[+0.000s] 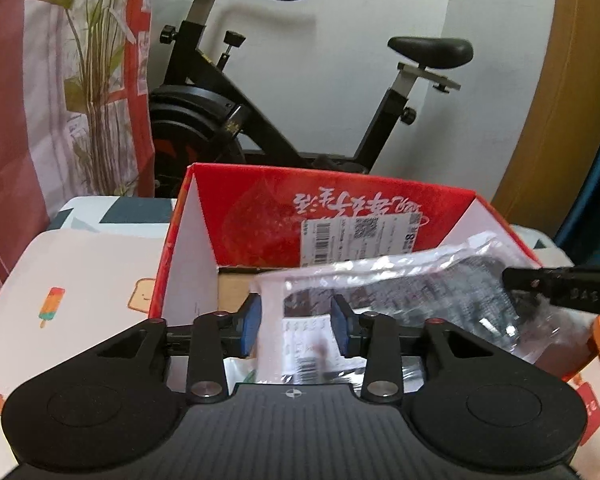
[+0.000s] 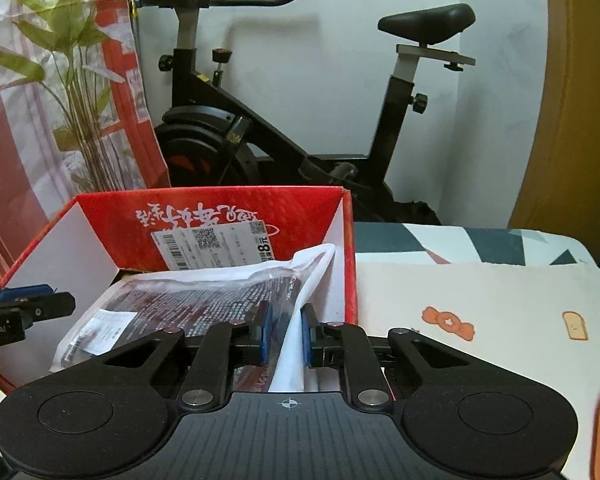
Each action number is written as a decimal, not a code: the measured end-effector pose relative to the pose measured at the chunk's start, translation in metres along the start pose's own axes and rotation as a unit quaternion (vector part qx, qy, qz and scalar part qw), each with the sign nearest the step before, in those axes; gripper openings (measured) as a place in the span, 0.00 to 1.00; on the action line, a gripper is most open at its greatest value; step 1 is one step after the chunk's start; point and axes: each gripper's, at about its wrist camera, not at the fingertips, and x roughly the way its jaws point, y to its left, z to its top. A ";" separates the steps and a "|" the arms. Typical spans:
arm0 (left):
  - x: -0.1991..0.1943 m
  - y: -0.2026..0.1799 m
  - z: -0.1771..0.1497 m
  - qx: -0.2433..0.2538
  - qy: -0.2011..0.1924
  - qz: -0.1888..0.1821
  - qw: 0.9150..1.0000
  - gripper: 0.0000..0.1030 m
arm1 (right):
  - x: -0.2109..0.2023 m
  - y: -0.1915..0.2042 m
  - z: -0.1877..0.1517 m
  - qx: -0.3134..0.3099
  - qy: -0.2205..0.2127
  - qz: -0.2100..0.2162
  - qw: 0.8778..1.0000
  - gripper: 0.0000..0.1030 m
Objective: Organize soft objects
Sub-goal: 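Lower the packet into the red box and open both grippers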
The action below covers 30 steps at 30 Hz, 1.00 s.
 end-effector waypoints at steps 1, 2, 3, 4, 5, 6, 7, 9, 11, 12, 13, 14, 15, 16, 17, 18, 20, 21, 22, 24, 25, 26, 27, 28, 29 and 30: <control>-0.001 0.000 0.000 -0.003 -0.003 -0.004 1.000 0.41 | 0.002 0.002 0.001 -0.002 0.005 0.000 1.000 0.13; -0.002 0.001 0.000 -0.004 -0.006 -0.010 1.000 0.41 | 0.003 0.004 0.001 -0.003 0.010 0.002 1.000 0.13; -0.002 0.001 0.001 -0.005 -0.008 -0.014 1.000 0.41 | 0.005 0.006 0.002 -0.004 0.016 0.005 1.000 0.13; -0.002 0.001 0.001 -0.006 -0.010 -0.018 1.000 0.41 | 0.007 0.010 0.002 -0.005 0.022 0.010 1.000 0.13; -0.002 0.002 0.001 -0.007 -0.012 -0.021 1.000 0.41 | 0.009 0.014 0.003 -0.007 0.027 0.015 0.999 0.13; -0.002 0.002 0.001 -0.008 -0.013 -0.024 1.000 0.41 | 0.012 0.020 0.004 -0.012 0.033 0.013 0.999 0.13; -0.002 0.003 0.001 -0.009 -0.014 -0.026 1.000 0.39 | 0.015 0.025 0.005 -0.019 0.037 0.012 0.999 0.13; -0.003 0.006 0.001 -0.014 -0.017 -0.030 0.999 0.34 | 0.022 0.030 0.010 -0.022 0.047 0.008 0.999 0.13; -0.003 0.009 0.001 -0.020 -0.019 -0.035 0.999 0.31 | 0.031 0.032 0.013 -0.025 0.065 0.006 0.998 0.12; -0.003 0.010 0.001 -0.022 -0.018 -0.036 0.999 0.31 | 0.035 0.033 0.013 -0.030 0.074 0.004 0.997 0.12; -0.003 0.011 0.000 -0.023 -0.018 -0.037 0.999 0.31 | 0.038 0.033 0.012 -0.037 0.085 0.002 0.996 0.12; -0.003 0.011 0.000 -0.023 -0.018 -0.038 0.999 0.31 | 0.042 0.034 0.012 -0.043 0.096 -0.001 0.994 0.12; -0.003 0.011 0.000 -0.022 -0.018 -0.038 0.999 0.31 | 0.045 0.034 0.011 -0.048 0.104 -0.003 0.993 0.12; -0.002 0.011 0.000 -0.022 -0.017 -0.039 0.999 0.31 | 0.047 0.034 0.011 -0.052 0.110 -0.004 0.993 0.12; -0.002 0.011 0.000 -0.024 -0.017 -0.041 0.999 0.31 | 0.047 0.035 0.011 -0.055 0.112 -0.004 0.992 0.13; -0.002 0.011 0.000 -0.025 -0.016 -0.041 0.999 0.31 | 0.047 0.035 0.012 -0.059 0.113 -0.004 0.992 0.13; -0.002 0.010 -0.001 -0.025 -0.015 -0.042 0.999 0.31 | 0.047 0.033 0.014 -0.065 0.122 -0.001 0.990 0.14; -0.002 0.010 -0.001 -0.025 -0.015 -0.042 0.999 0.31 | 0.046 0.032 0.014 -0.065 0.124 0.002 0.990 0.14; -0.003 0.009 -0.001 -0.024 -0.014 -0.043 0.999 0.31 | 0.044 0.031 0.016 -0.067 0.126 0.004 0.990 0.14; -0.003 0.009 -0.002 -0.024 -0.013 -0.043 0.999 0.31 | 0.039 0.029 0.019 -0.070 0.130 0.007 0.989 0.15; -0.003 0.009 -0.002 -0.025 -0.013 -0.043 0.999 0.31 | 0.035 0.027 0.021 -0.072 0.130 0.008 0.989 0.22; -0.003 0.009 -0.001 -0.026 -0.013 -0.043 0.999 0.31 | 0.031 0.026 0.024 -0.076 0.127 0.005 0.989 0.28; -0.003 0.010 -0.001 -0.026 -0.013 -0.042 0.999 0.31 | 0.027 0.025 0.026 -0.082 0.120 0.003 0.989 0.29; -0.003 0.010 -0.001 -0.027 -0.013 -0.042 0.999 0.31 | 0.023 0.024 0.029 -0.089 0.114 -0.001 0.989 0.28; -0.003 0.009 -0.001 -0.027 -0.012 -0.043 0.999 0.31 | 0.019 0.022 0.031 -0.094 0.110 -0.003 0.989 0.28; -0.003 0.009 -0.001 -0.027 -0.012 -0.042 0.999 0.31 | 0.016 0.020 0.033 -0.094 0.107 -0.003 0.990 0.28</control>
